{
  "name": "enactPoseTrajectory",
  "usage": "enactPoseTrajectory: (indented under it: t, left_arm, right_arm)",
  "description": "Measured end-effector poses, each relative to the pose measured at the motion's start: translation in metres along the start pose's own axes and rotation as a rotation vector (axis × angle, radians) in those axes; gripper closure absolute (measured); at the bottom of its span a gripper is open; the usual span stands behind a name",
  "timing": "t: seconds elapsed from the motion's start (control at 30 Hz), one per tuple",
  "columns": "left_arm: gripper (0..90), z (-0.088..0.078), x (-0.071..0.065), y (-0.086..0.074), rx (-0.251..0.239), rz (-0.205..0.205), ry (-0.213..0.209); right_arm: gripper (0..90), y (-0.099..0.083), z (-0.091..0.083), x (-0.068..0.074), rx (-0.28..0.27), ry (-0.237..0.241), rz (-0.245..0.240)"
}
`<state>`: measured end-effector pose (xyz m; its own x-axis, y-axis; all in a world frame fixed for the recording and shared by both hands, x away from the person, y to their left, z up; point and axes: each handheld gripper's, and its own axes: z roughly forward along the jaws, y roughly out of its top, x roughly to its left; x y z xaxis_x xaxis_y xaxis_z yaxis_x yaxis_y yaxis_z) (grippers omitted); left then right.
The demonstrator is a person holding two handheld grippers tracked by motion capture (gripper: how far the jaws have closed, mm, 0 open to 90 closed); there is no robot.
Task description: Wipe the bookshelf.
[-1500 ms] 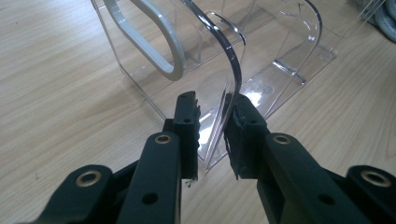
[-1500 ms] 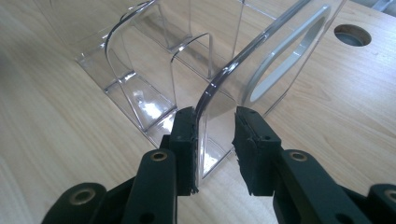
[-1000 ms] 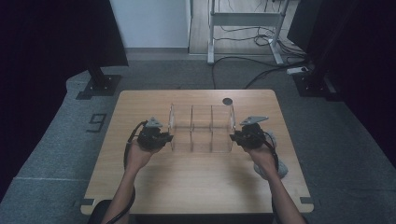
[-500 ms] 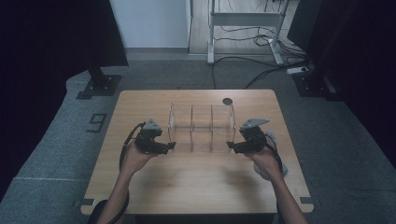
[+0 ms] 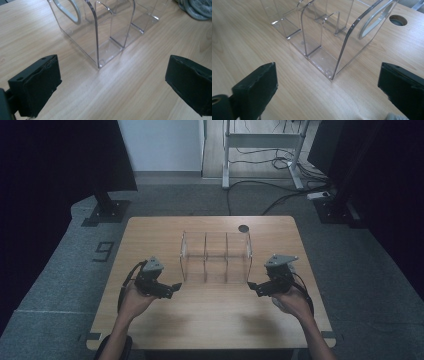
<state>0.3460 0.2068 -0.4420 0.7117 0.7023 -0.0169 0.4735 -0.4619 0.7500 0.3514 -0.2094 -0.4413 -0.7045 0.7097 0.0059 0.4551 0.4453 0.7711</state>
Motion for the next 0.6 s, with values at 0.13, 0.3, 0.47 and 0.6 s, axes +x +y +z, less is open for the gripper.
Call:
enactPoseTrajectory:
  t: [0.13, 0.3, 0.47, 0.6]
  left_arm:
    - [0.0, -0.004, -0.006, -0.013, 0.005, 0.019, 0.005]
    - [0.0, -0.002, -0.012, -0.03, 0.016, 0.024, 0.006]
    - [0.0, 0.002, -0.015, -0.043, 0.027, 0.021, 0.005]
    - [0.0, 0.009, -0.017, -0.058, 0.041, 0.011, -0.002]
  right_arm:
    - [0.9, -0.008, -0.006, 0.005, -0.009, 0.007, 0.0]
    - [0.8, -0.022, -0.005, 0.011, 0.001, 0.016, -0.009]
    - [0.8, -0.033, 0.001, 0.013, 0.009, 0.02, -0.001]
    - [0.8, -0.044, 0.01, 0.013, 0.025, 0.021, 0.01]
